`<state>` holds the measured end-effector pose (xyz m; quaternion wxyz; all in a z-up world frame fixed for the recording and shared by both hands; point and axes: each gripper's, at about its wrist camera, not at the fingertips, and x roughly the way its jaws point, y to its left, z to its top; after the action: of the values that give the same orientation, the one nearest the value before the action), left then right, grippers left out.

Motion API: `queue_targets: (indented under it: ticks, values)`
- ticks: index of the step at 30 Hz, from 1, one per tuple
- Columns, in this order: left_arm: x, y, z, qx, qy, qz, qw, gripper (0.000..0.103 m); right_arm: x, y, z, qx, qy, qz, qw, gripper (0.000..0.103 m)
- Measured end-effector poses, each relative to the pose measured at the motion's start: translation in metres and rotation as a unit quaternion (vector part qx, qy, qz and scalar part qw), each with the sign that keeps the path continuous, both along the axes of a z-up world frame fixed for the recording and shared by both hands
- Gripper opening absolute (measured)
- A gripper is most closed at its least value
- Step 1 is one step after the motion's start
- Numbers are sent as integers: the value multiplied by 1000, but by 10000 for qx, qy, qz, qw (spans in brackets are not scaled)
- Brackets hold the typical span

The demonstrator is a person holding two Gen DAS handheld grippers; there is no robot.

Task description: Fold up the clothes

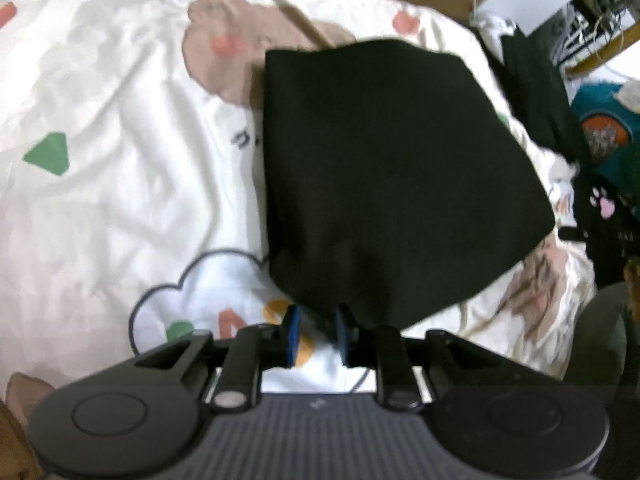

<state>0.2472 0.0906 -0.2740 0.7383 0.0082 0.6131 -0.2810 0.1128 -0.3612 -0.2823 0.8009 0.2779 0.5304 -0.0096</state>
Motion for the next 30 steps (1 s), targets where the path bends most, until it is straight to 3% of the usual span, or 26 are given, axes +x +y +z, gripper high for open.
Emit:
queue_targets:
  ticks: [9, 17, 30]
  values:
    - [-4, -21, -9, 67, -93, 3, 9999, 24, -7, 4, -30, 795, 82, -712, 9943, 40]
    - [3, -10, -8, 213, -100, 26, 9997, 24, -8, 10, -35, 853, 50, -863, 9926, 40]
    - [1, -7, 4, 11, -124, 100, 9999, 25, -6, 21, -23, 885, -219, -936, 9914, 44]
